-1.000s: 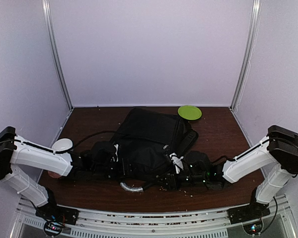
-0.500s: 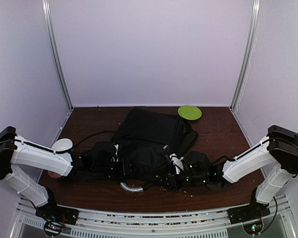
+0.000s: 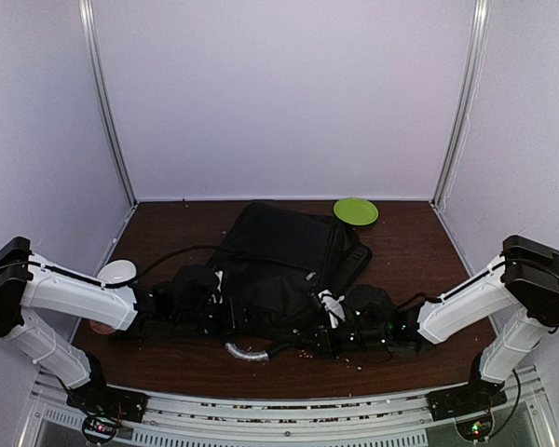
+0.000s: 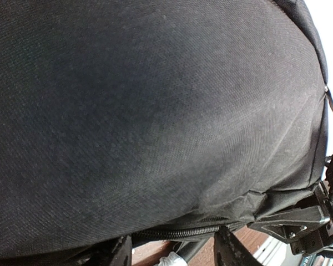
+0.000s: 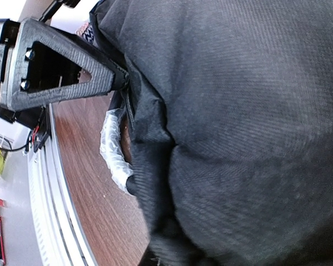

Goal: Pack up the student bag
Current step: Zip the student bag at the center of the board.

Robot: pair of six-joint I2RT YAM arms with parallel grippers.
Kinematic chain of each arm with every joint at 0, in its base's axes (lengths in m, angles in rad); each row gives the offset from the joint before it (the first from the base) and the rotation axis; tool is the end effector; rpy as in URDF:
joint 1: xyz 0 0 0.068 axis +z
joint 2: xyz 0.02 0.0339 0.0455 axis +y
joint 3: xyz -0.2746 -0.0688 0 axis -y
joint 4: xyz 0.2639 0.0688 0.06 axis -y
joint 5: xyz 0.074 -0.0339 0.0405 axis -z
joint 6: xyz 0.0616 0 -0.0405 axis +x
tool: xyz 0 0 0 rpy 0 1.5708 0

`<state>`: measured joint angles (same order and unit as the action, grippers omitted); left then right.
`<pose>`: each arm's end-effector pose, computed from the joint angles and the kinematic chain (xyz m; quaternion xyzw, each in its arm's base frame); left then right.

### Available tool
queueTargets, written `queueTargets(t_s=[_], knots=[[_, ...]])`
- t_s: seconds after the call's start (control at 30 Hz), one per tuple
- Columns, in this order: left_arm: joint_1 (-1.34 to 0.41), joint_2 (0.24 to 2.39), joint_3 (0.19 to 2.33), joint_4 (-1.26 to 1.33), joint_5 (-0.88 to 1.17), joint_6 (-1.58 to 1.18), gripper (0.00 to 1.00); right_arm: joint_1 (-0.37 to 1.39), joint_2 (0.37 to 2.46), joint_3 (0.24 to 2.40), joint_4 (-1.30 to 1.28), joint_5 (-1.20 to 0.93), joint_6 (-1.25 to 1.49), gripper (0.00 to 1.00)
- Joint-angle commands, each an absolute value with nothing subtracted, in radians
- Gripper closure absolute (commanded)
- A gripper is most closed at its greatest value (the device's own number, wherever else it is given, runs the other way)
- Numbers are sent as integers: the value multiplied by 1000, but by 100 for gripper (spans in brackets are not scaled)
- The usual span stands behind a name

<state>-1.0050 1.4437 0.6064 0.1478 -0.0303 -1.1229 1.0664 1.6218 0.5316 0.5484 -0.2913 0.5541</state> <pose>0.1683 -0.2616 0.1438 -0.0597 0.9024 -0.3662 0.2190 0.1407 0.2915 0.1129 -0.2873 0.8151 0.4398 0.2441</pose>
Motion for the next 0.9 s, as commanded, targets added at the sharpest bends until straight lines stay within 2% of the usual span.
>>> queueTargets(t_s=[0.0, 0.23, 0.57, 0.87], knots=[[-999, 1452, 630, 146, -39, -1103, 47, 1067, 1595, 515, 521, -293, 553, 97], [-999, 1460, 632, 150, -35, -1104, 48, 1072, 1572, 520, 483, -275, 545, 100], [-998, 1459, 628, 158, -39, -1100, 49, 1164, 1523, 637, 210, -88, 495, 100], [-999, 1466, 629, 170, -7, -1116, 48, 1189, 1487, 638, 160, -4, 519, 100]])
